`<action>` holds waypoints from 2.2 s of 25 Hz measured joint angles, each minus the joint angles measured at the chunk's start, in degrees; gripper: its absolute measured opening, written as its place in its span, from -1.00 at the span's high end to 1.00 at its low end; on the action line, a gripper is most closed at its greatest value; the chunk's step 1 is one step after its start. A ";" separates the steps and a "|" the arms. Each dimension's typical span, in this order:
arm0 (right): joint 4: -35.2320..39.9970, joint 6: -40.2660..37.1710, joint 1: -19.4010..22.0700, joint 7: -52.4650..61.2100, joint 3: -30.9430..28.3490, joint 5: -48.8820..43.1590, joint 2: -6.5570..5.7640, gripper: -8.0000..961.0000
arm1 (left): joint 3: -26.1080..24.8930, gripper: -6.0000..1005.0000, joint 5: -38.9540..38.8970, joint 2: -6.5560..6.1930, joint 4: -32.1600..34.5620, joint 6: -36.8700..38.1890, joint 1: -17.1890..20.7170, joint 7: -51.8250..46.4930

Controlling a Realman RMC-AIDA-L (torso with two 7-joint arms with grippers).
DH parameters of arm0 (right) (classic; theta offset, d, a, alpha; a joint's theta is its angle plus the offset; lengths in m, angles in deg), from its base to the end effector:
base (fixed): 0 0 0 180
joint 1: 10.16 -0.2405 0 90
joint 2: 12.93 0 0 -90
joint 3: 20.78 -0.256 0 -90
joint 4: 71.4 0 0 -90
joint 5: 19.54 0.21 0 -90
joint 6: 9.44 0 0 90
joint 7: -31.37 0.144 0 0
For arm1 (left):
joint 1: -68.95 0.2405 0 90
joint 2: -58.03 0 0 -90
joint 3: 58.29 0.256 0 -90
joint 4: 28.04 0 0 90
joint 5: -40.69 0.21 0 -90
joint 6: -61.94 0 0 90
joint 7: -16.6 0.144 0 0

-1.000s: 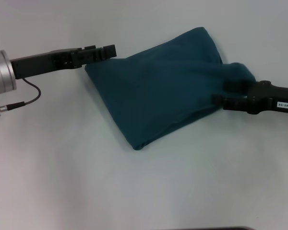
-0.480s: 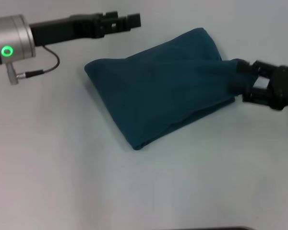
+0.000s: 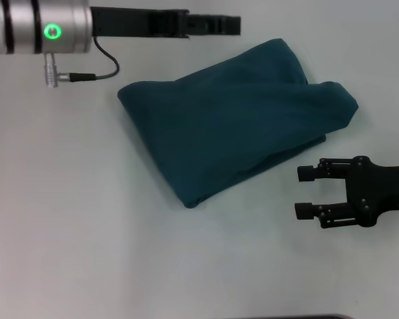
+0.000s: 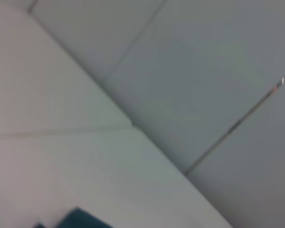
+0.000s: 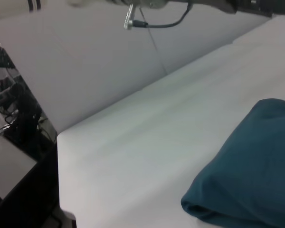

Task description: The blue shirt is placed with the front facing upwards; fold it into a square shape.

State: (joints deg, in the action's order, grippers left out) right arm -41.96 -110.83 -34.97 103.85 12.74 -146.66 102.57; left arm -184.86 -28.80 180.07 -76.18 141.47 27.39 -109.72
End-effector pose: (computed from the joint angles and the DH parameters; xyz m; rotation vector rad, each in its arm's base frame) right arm 0.3113 0.2565 -0.0006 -2.9128 0.7711 0.6811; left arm -0.1488 0.3908 -0.0167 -2.6731 -1.2520 -0.7469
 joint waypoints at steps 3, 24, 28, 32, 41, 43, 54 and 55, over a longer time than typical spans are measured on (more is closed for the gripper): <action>-0.40 -0.18 0.53 -2.66 -1.00 0.42 -0.04 -0.72 | 3.93 -0.86 2.16 0.51 0.18 -0.85 -2.64 -2.63; -0.68 -1.31 2.96 -8.59 -2.49 0.16 1.24 -0.72 | 15.92 -0.86 5.41 1.42 4.64 -19.93 -9.55 -10.08; -0.70 -1.31 3.03 -9.10 -2.49 0.13 1.40 -0.72 | 16.03 -0.86 9.85 1.33 4.81 -21.82 -10.84 -19.34; -0.70 -1.43 3.01 -9.59 -2.55 0.13 1.51 -0.72 | 16.24 -0.86 15.13 1.72 7.60 -23.71 -12.96 -23.60; -0.70 -1.69 2.99 -10.07 -2.71 0.13 1.74 -0.72 | 16.17 -0.86 17.14 1.46 10.37 -27.47 -13.37 -23.82; -0.70 -1.72 3.01 -10.06 -2.98 0.17 1.61 -0.72 | 12.86 -0.86 17.11 -0.22 8.53 -22.56 -11.12 -25.56; -0.22 -1.80 3.01 -9.64 -3.65 0.40 1.14 -0.72 | -7.74 -0.86 17.01 -4.74 2.72 4.82 2.10 -37.03; -0.18 -1.80 3.01 -9.64 -3.74 0.40 1.14 -0.72 | -7.59 -0.86 17.36 -4.53 3.04 4.76 2.96 -37.38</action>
State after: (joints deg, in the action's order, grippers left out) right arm -42.14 -112.63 -31.96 94.20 8.99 -146.26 103.71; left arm -192.45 -11.45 175.54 -73.14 146.23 30.35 -147.10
